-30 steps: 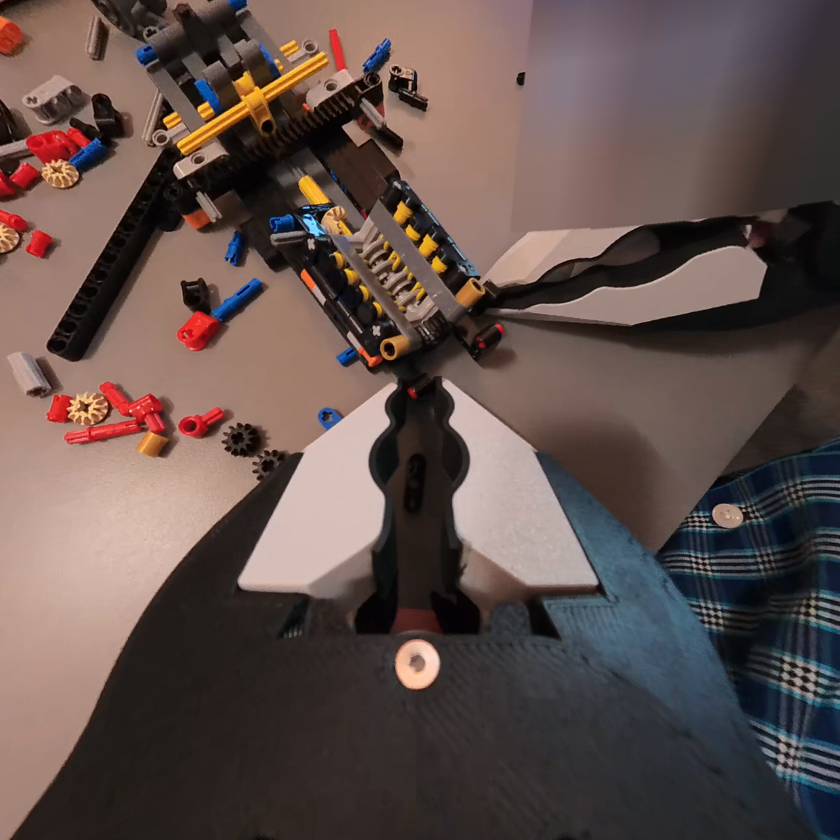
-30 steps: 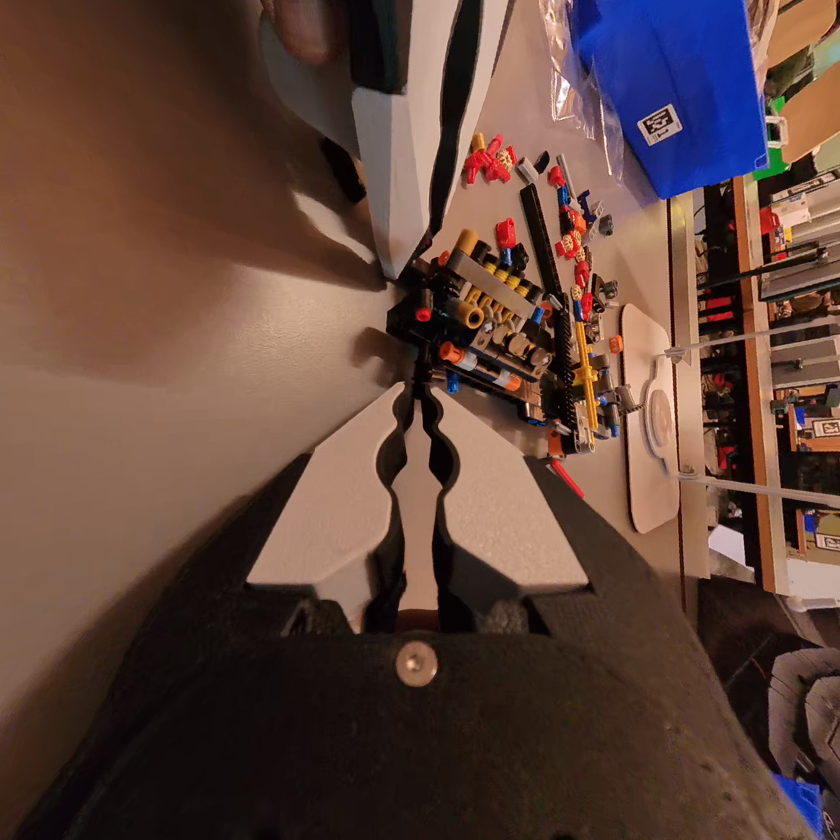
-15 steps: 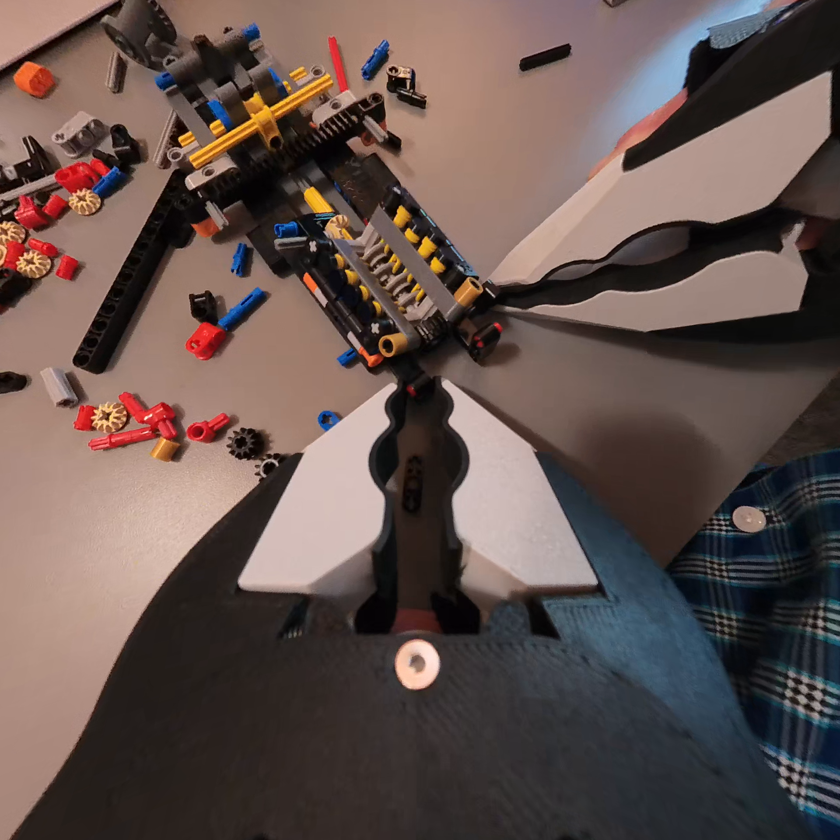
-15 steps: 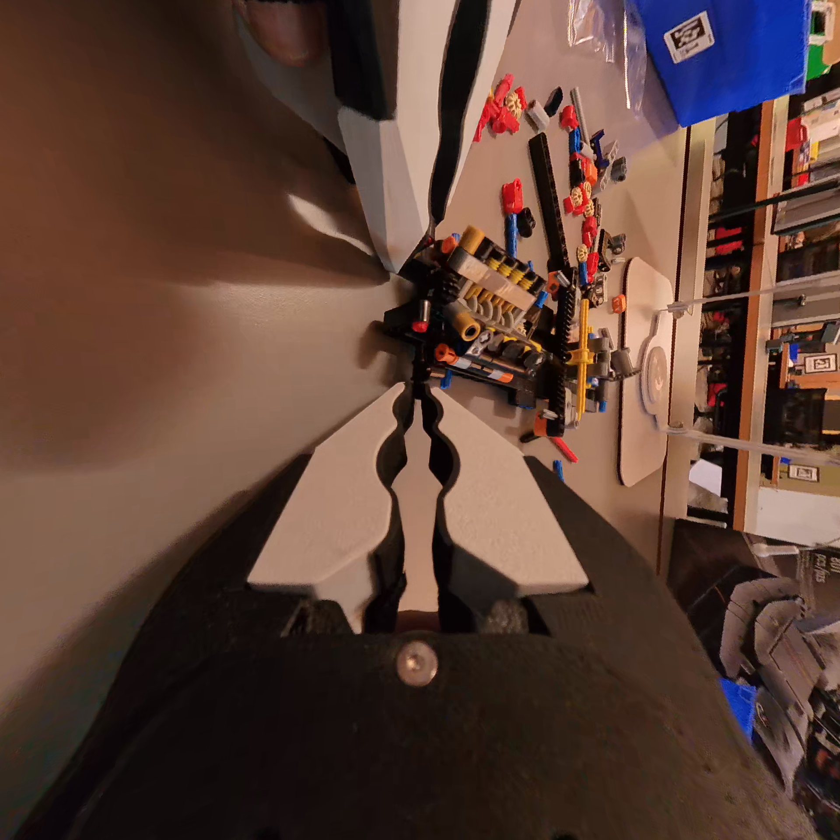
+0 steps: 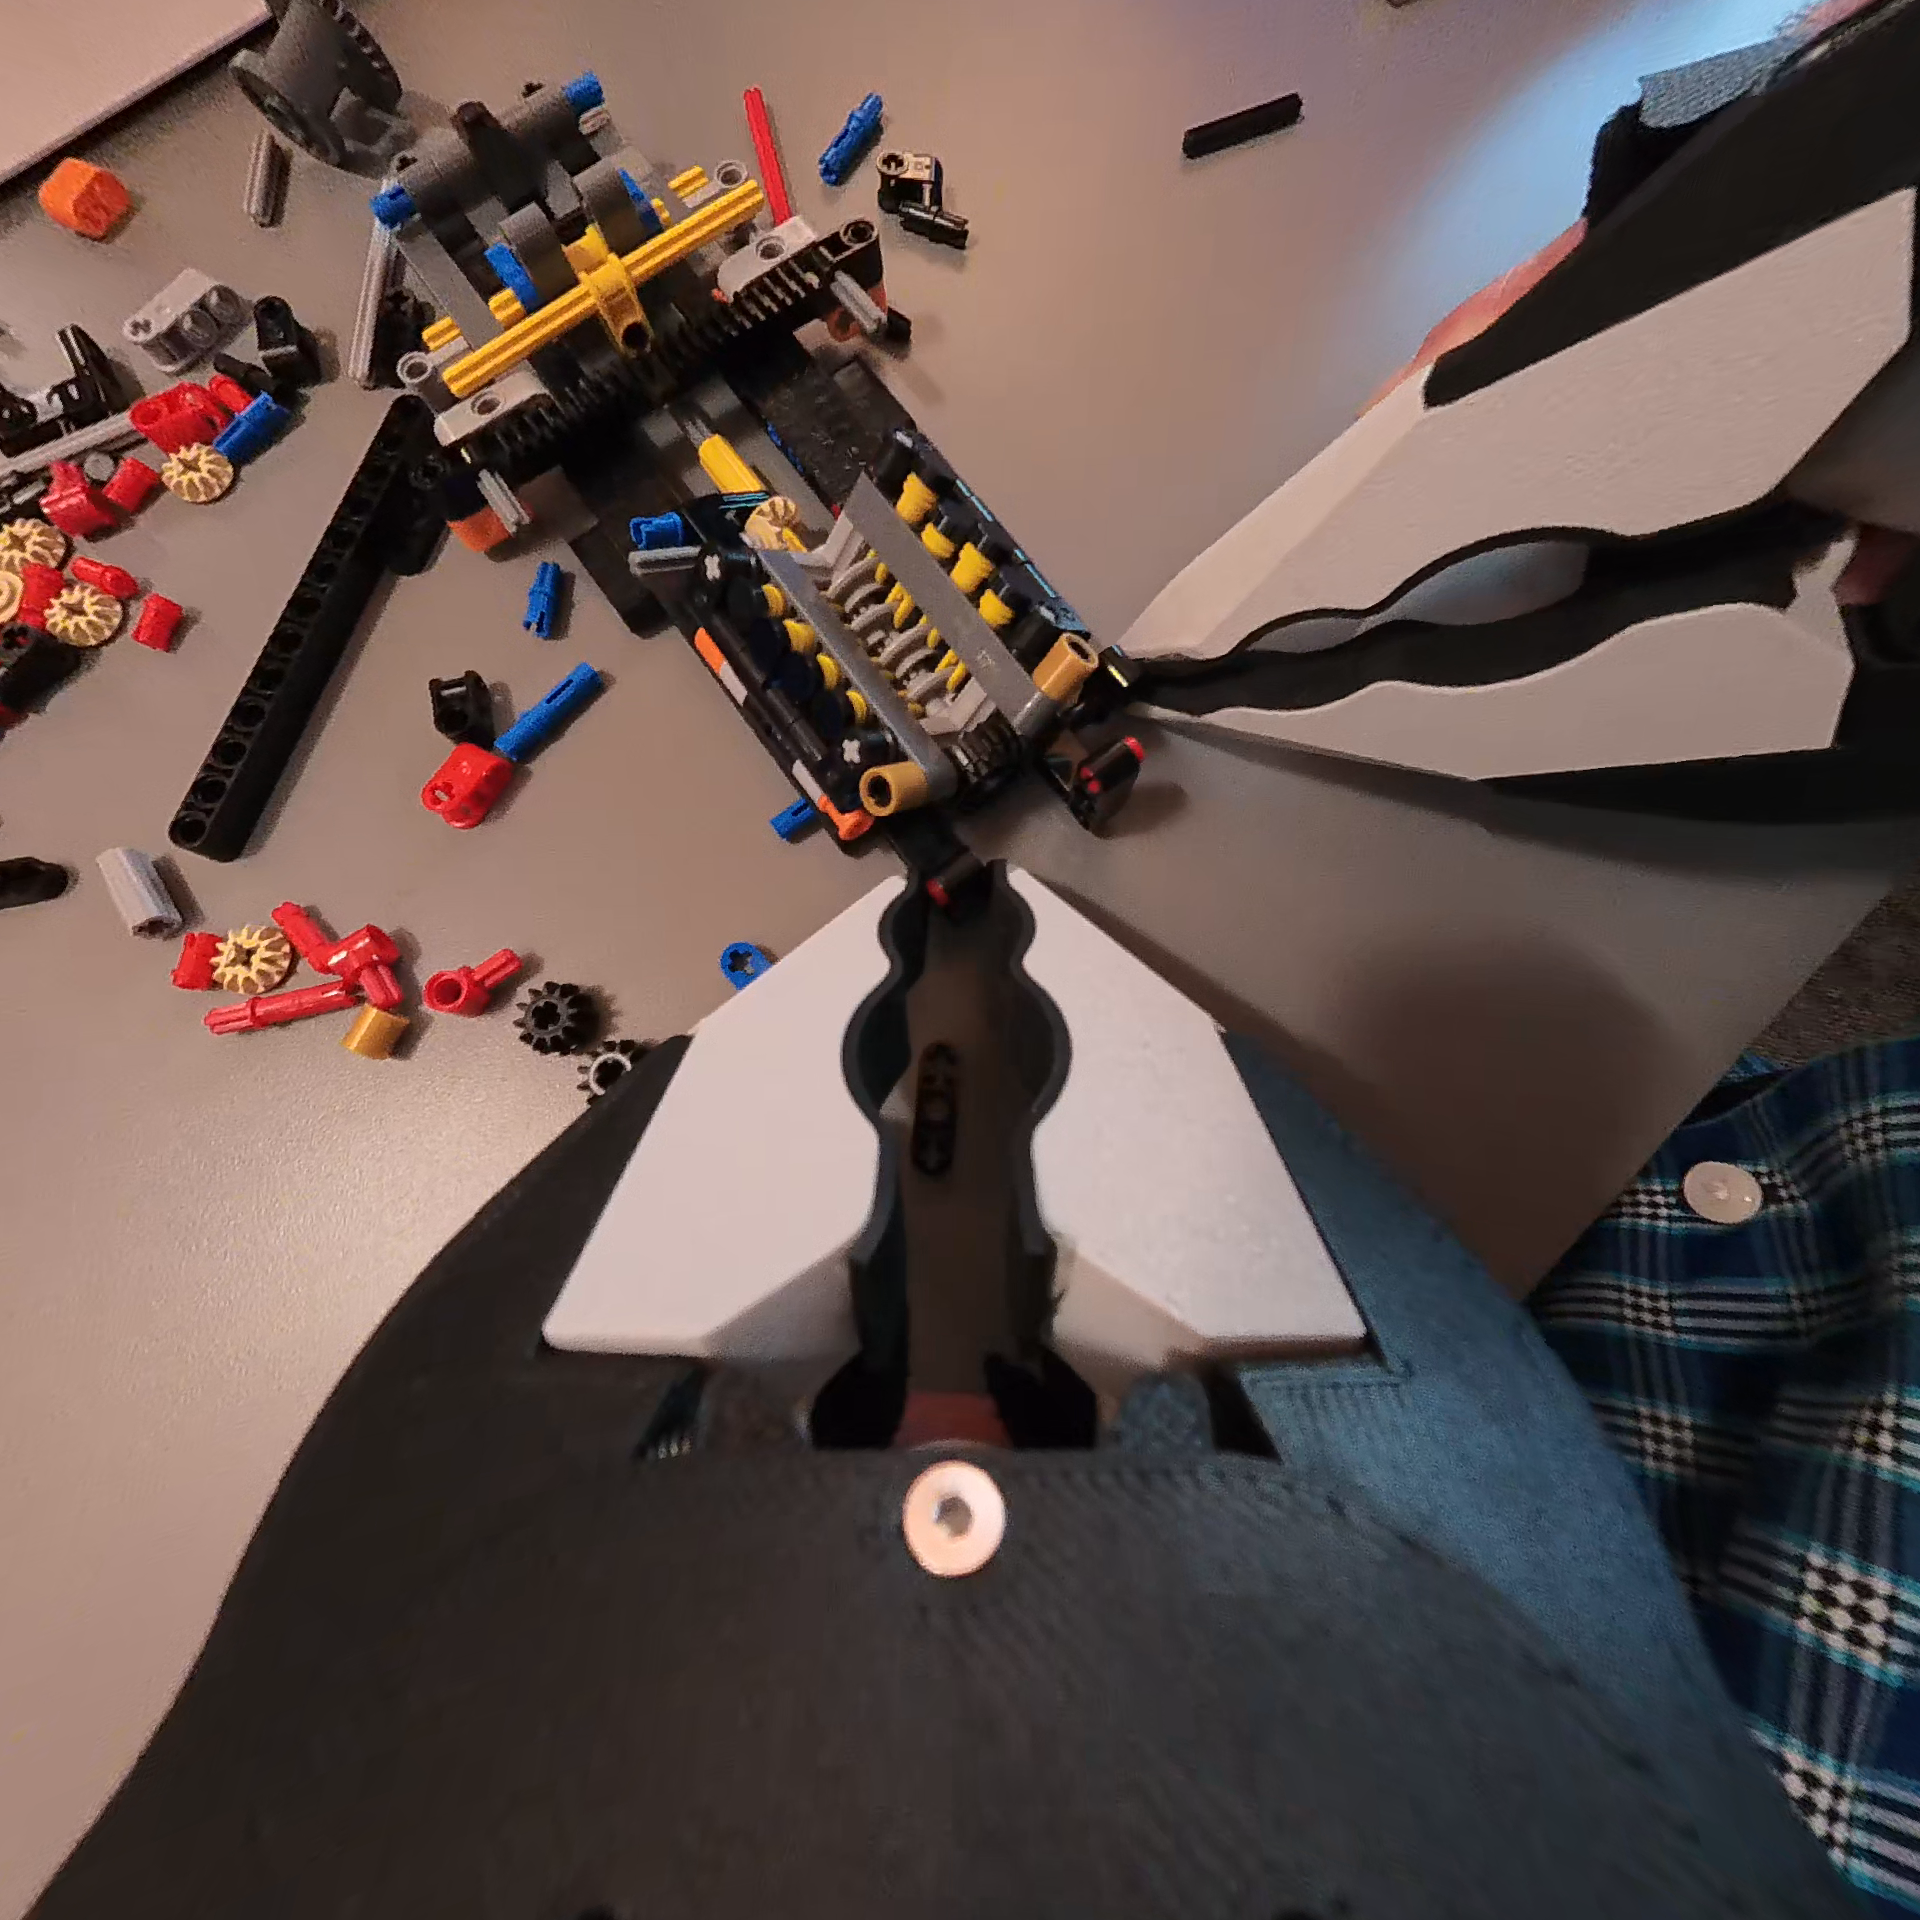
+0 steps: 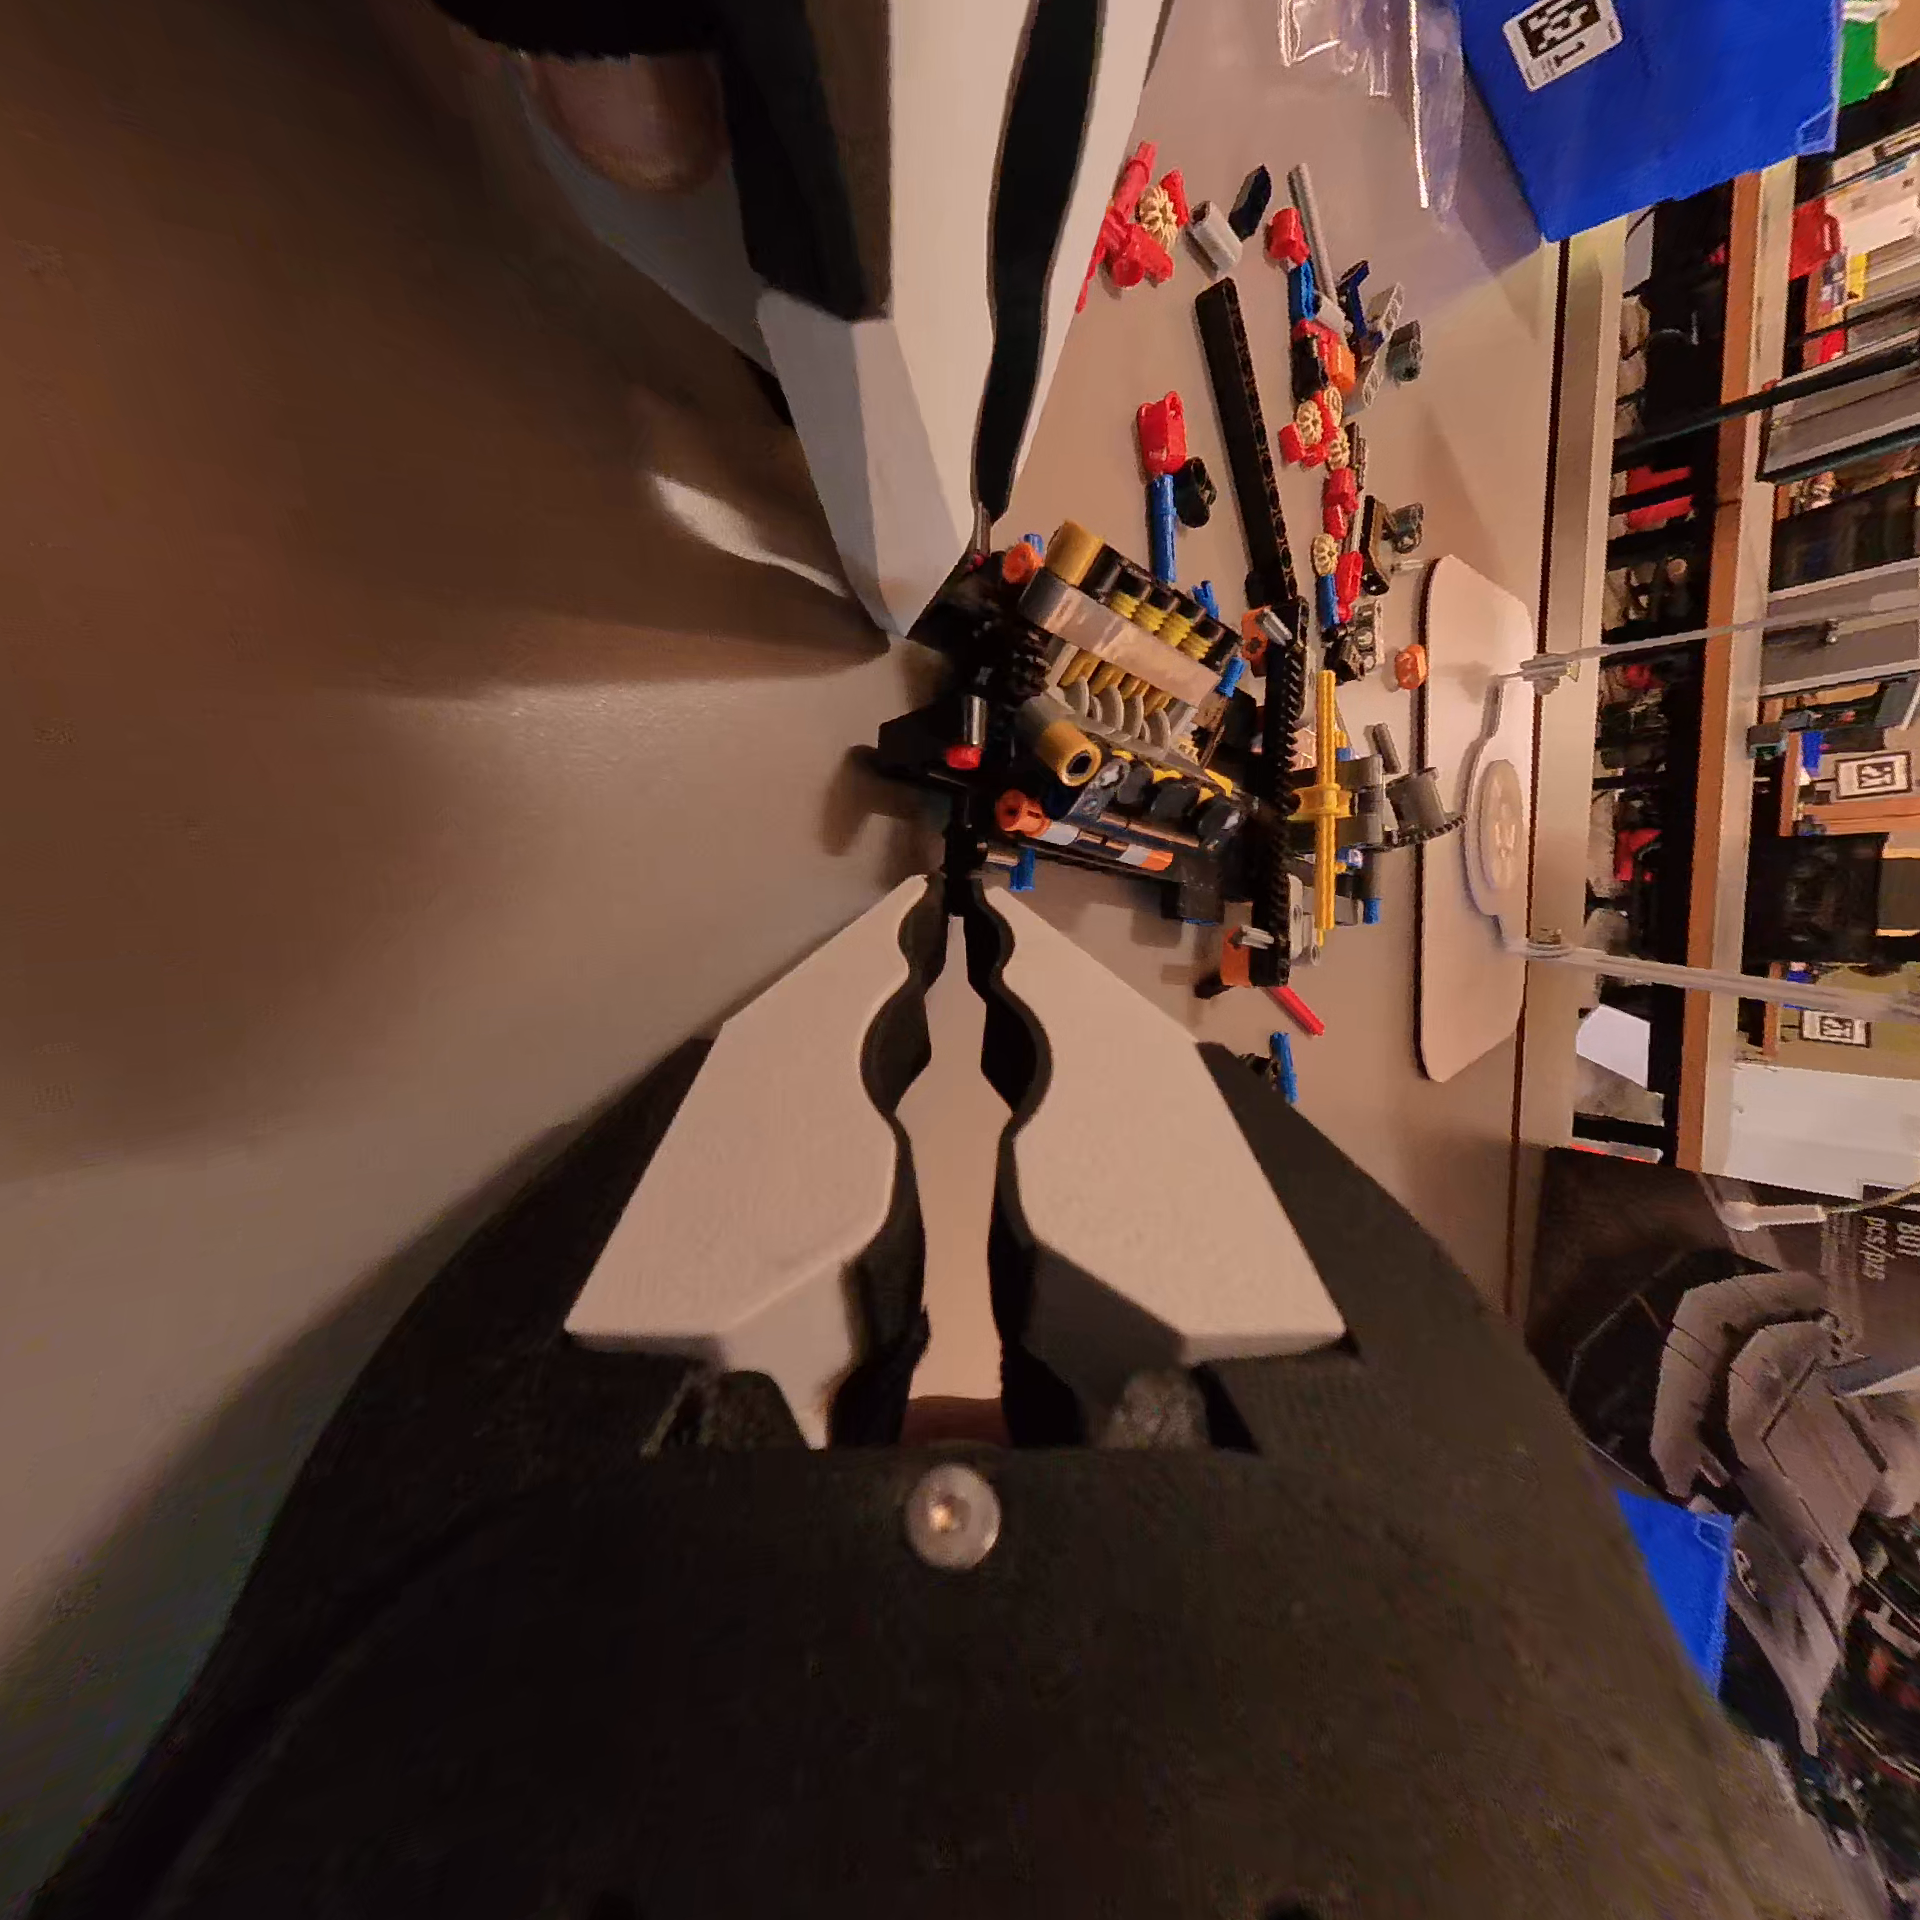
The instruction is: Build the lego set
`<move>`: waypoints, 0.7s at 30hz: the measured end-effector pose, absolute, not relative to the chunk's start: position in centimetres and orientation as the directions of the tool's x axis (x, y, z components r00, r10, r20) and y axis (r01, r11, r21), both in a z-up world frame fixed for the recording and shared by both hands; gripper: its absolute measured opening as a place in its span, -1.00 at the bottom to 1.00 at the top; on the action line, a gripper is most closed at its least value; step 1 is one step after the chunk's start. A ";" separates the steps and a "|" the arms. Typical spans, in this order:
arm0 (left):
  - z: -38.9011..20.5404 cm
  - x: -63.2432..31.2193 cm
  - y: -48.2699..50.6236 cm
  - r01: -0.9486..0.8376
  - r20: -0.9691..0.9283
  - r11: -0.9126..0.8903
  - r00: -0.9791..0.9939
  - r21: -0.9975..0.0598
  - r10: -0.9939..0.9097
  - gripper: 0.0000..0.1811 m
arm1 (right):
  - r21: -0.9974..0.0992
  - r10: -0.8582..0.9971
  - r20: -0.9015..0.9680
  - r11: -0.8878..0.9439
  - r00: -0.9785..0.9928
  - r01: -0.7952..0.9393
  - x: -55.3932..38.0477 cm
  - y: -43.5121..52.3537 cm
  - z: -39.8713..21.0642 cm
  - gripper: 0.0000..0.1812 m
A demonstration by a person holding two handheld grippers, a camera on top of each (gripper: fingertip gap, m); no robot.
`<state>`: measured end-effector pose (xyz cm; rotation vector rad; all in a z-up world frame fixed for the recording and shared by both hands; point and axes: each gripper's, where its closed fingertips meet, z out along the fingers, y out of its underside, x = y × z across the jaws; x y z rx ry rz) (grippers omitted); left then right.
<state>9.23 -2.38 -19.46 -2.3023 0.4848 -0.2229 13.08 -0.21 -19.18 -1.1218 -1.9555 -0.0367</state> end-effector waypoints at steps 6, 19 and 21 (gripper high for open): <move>-19.5 9.2 -2.4 -0.299 -0.023 -0.632 0.913 -0.715 -0.407 -0.89 | -0.336 0.676 0.702 0.593 -0.225 0.732 13.0 -0.3 -19.2 -0.99; -19.5 9.1 -2.4 -0.302 -0.031 -0.632 0.915 -0.714 -0.402 -0.89 | -0.348 0.681 0.709 0.564 -0.184 0.749 12.9 -0.4 -19.2 -0.99; -19.5 9.1 -2.4 -0.306 -0.038 -0.630 0.915 -0.713 -0.401 -0.89 | -0.347 0.679 0.710 0.568 -0.187 0.747 12.9 -0.5 -19.2 -0.99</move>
